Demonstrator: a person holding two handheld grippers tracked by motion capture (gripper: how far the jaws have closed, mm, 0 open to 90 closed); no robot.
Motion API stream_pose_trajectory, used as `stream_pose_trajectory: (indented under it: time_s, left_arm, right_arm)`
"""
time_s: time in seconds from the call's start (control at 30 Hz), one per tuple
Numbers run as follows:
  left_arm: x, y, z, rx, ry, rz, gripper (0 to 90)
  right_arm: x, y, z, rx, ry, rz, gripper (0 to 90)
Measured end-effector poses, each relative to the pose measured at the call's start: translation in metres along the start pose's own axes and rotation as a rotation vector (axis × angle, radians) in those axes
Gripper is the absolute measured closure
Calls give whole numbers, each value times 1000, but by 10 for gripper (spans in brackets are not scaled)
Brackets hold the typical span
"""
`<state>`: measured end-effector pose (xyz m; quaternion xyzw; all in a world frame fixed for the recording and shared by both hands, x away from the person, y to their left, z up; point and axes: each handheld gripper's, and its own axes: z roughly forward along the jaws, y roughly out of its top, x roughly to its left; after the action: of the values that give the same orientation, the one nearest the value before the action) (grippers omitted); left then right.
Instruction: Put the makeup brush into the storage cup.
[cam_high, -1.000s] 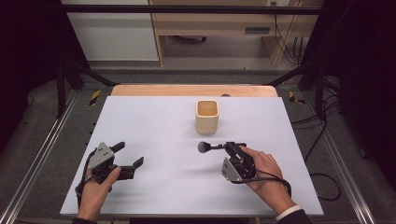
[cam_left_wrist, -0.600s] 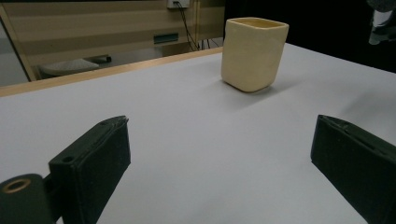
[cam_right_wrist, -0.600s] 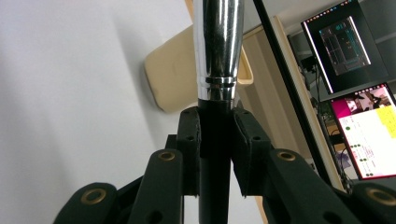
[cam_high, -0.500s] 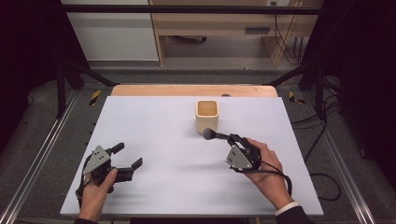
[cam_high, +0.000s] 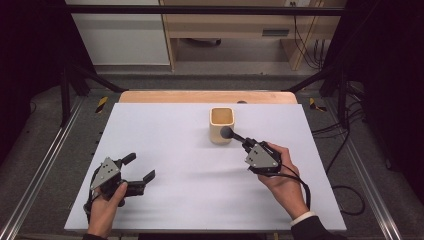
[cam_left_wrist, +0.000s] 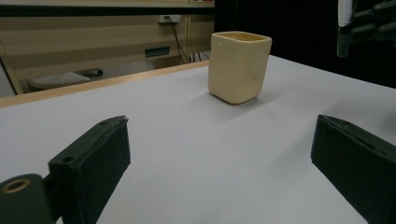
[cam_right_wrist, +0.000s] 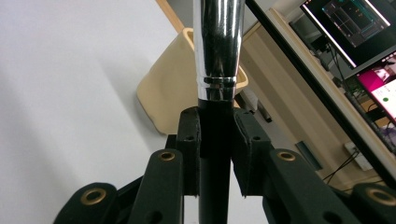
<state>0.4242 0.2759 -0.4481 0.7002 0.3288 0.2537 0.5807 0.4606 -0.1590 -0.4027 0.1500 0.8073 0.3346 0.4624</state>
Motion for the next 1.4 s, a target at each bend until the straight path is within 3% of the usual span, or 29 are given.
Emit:
stream_pose_trajectory:
  time_s: [0.27,1.4]
  left_arm:
    - [-2,0,-2,-15,-7,6,43]
    - [-3,1,-5,-49,-28,13,38]
  right_arm:
    - [-8,3,10,-40,21,124,745]
    - [-26,34,28,-146,54,335,745]
